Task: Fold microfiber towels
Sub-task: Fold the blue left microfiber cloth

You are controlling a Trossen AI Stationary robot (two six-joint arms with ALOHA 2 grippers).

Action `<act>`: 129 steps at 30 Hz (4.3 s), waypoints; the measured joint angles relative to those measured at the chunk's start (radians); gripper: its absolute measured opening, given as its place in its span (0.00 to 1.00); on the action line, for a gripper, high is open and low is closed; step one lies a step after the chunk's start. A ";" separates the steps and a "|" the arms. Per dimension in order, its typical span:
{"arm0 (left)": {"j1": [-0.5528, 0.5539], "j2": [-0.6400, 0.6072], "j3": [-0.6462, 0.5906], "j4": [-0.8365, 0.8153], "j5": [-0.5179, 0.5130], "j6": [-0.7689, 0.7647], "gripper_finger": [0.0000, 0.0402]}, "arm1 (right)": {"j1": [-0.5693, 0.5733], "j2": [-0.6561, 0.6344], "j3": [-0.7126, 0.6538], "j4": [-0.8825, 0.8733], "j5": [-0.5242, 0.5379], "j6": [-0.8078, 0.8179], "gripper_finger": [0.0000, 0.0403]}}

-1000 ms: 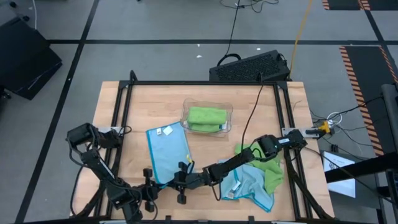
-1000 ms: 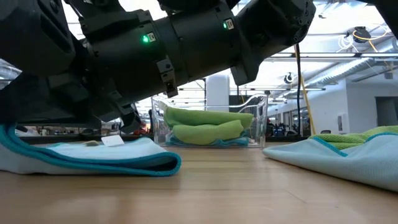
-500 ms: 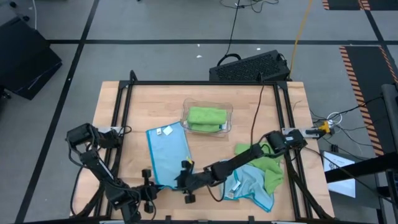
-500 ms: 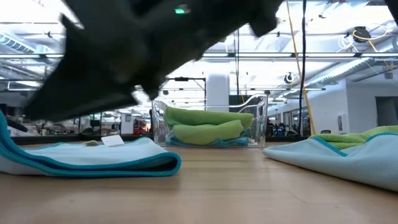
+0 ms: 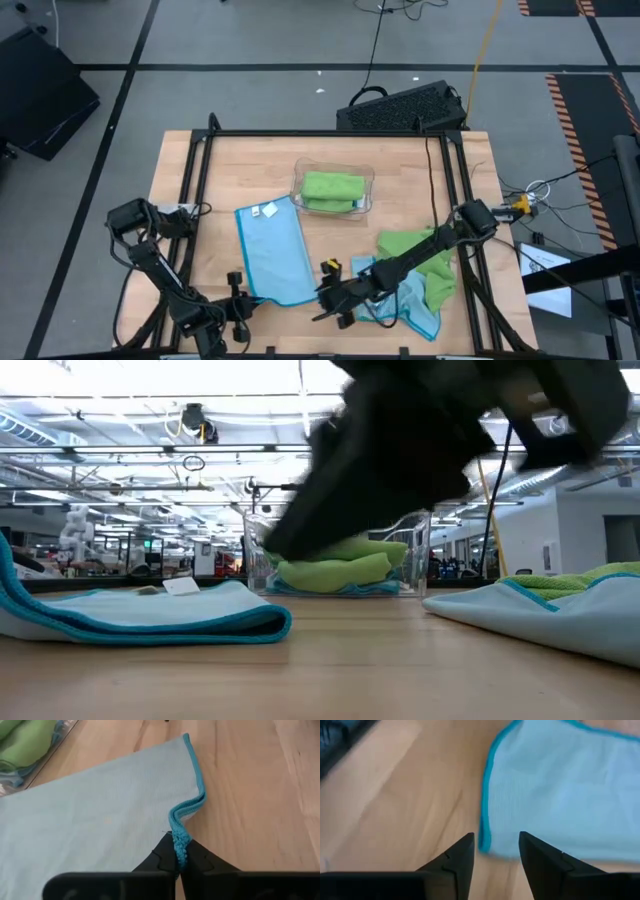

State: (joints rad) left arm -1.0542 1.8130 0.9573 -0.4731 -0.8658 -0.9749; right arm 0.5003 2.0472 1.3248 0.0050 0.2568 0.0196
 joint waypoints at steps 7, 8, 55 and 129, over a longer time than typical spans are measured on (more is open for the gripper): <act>0.000 0.000 0.000 0.003 0.001 -0.005 0.01 | 0.005 -0.005 -0.194 0.397 -0.080 -0.010 0.35; 0.000 0.000 0.000 0.006 0.002 -0.007 0.02 | 0.005 -0.003 -0.211 0.437 -0.079 -0.027 0.35; 0.012 0.000 0.000 0.003 0.056 -0.048 0.02 | -0.135 0.143 -0.241 0.645 -0.419 -0.337 0.38; 0.076 -0.088 0.000 -0.293 0.037 -0.414 0.01 | -0.245 -0.166 -0.318 0.470 0.002 0.047 0.00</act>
State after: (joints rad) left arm -0.9779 1.7252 0.9573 -0.7660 -0.8285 -1.3885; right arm 0.2557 1.8808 1.0070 0.4748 0.2584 0.0668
